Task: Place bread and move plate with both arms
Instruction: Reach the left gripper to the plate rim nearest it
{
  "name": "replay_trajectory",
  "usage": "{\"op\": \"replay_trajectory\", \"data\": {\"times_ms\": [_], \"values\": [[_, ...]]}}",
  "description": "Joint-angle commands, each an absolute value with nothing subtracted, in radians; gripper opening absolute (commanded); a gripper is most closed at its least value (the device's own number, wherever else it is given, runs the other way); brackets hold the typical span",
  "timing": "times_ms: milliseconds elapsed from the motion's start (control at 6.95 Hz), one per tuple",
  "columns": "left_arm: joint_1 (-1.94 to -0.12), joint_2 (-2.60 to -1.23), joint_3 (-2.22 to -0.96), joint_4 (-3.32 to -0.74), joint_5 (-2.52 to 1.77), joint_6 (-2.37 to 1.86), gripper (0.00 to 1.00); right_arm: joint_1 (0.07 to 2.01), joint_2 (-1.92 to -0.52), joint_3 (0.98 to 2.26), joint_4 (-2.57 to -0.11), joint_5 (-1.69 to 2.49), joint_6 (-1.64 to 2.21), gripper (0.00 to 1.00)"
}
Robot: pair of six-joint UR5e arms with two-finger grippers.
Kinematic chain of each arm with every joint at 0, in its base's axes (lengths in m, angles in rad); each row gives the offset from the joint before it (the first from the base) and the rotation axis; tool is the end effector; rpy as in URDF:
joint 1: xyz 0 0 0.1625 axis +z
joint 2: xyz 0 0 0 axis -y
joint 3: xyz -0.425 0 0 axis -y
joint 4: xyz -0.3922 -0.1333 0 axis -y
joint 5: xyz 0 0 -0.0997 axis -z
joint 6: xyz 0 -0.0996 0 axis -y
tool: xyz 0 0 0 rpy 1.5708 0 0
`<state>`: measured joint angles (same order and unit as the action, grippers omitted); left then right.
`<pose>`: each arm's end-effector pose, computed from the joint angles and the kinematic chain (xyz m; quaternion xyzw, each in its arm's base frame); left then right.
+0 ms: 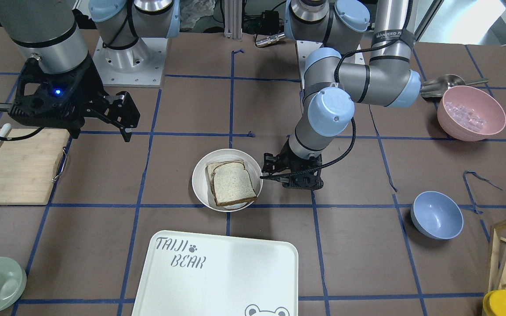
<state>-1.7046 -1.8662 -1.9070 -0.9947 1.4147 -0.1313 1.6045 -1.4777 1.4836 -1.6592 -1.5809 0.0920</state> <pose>-0.2187 -0.5097 0.2338 0.0009 -0.9966 -0.0377 0.0736 0.1504 -0.5345 0.4923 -0.0293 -0.9987 0.0415 0.0024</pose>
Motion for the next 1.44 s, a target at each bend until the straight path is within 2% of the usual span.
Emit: {"op": "replay_trajectory", "data": {"times_ms": [0,288,576,720,864,1295], "values": [[-1.771,-1.923,-1.911,-0.983,1.414,-0.190,0.76,1.605,-1.477,1.485,-1.661,-1.579,0.092,1.00],[-1.781,-1.943,-1.919,-0.974,1.413,-0.180,0.72,1.605,-1.480,1.485,-1.658,-1.575,0.094,1.00],[-1.781,-1.960,-1.922,-0.970,1.413,-0.170,0.55,1.609,-1.480,1.485,-1.660,-1.575,0.094,1.00],[-1.781,-1.971,-1.922,-0.968,1.413,-0.164,0.39,1.609,-1.480,1.485,-1.660,-1.575,0.094,1.00],[-1.781,-1.974,-1.919,-0.965,1.413,-0.167,0.00,1.609,-1.480,1.486,-1.660,-1.575,0.094,1.00],[-1.776,-1.951,-1.911,-0.950,1.410,-0.207,0.00,1.609,-1.480,1.489,-1.663,-1.574,0.094,1.00]]}}
